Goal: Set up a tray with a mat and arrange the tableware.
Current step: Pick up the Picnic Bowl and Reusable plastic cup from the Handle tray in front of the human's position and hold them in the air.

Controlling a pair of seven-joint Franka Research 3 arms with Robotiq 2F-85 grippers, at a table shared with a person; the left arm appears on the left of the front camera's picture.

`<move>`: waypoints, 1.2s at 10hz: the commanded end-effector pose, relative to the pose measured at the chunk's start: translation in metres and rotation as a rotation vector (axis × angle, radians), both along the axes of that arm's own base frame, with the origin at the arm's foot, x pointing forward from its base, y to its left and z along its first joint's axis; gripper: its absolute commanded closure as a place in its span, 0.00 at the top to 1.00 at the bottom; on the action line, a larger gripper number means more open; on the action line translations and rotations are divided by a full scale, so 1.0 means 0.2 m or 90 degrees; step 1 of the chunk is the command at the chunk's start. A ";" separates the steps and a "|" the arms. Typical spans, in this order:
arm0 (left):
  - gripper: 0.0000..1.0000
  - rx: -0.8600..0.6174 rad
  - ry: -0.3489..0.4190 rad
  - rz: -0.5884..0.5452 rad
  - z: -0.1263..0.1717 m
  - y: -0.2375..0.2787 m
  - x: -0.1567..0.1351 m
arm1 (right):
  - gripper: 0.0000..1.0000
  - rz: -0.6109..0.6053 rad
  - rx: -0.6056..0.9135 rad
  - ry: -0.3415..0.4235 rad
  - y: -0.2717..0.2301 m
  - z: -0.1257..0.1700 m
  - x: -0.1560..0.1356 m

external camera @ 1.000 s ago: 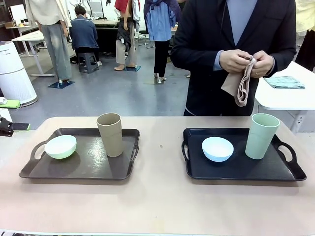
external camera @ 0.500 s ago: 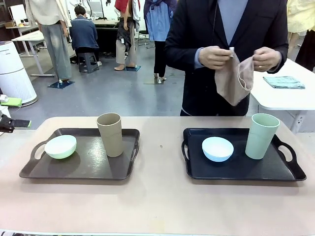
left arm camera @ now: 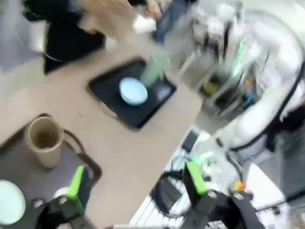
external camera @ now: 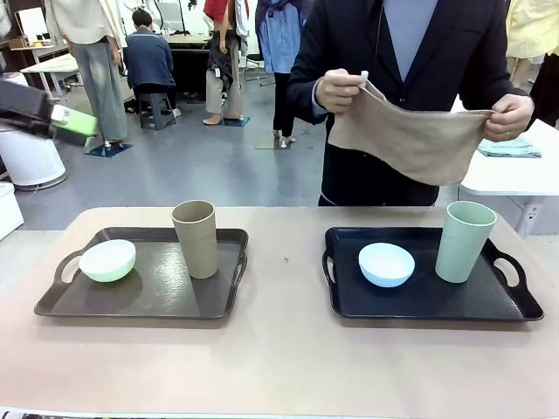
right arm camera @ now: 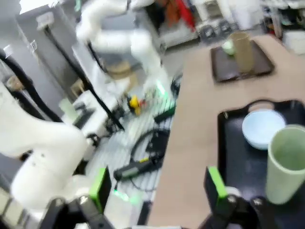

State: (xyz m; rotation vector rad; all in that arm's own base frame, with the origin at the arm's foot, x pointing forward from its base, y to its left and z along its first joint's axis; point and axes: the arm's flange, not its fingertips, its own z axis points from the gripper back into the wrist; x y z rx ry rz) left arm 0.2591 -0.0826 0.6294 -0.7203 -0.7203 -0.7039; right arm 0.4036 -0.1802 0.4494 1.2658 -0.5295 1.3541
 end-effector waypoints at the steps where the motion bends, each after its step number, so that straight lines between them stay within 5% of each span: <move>1: 1.00 0.129 0.018 -0.064 -0.02 -0.35 0.08 | 1.00 0.104 0.096 -0.139 -0.23 -0.14 0.05; 2: 1.00 0.105 0.106 -0.058 -0.01 -0.53 0.09 | 1.00 0.000 0.000 0.000 0.00 0.00 0.00; 3: 1.00 0.065 -0.011 -0.046 0.04 -0.26 -0.05 | 1.00 0.000 0.000 0.000 0.00 0.00 0.00; 4: 1.00 0.065 -0.011 -0.046 0.04 -0.26 -0.05 | 1.00 0.000 0.000 0.000 0.00 0.00 0.00; 5: 1.00 0.102 0.024 -0.073 0.01 -0.53 -0.05 | 1.00 0.000 0.000 0.000 0.00 0.00 0.00; 6: 1.00 0.181 -0.045 0.004 -0.04 -0.59 -0.05 | 1.00 0.017 0.008 -0.031 -0.06 -0.05 0.03; 7: 1.00 0.252 -0.073 0.079 -0.09 -0.79 -0.01 | 1.00 -0.014 -0.014 -0.144 -0.05 -0.11 0.14; 8: 1.00 0.305 -0.002 0.136 -0.11 -1.02 0.05 | 1.00 0.058 0.047 -0.172 0.01 -0.22 0.22; 10: 1.00 0.336 0.025 0.260 -0.08 -1.30 0.20 | 1.00 0.140 0.030 -0.233 0.06 -0.36 0.31; 12: 1.00 0.319 0.078 0.392 -0.06 -1.48 0.41 | 1.00 0.256 -0.026 -0.234 0.05 -0.47 0.32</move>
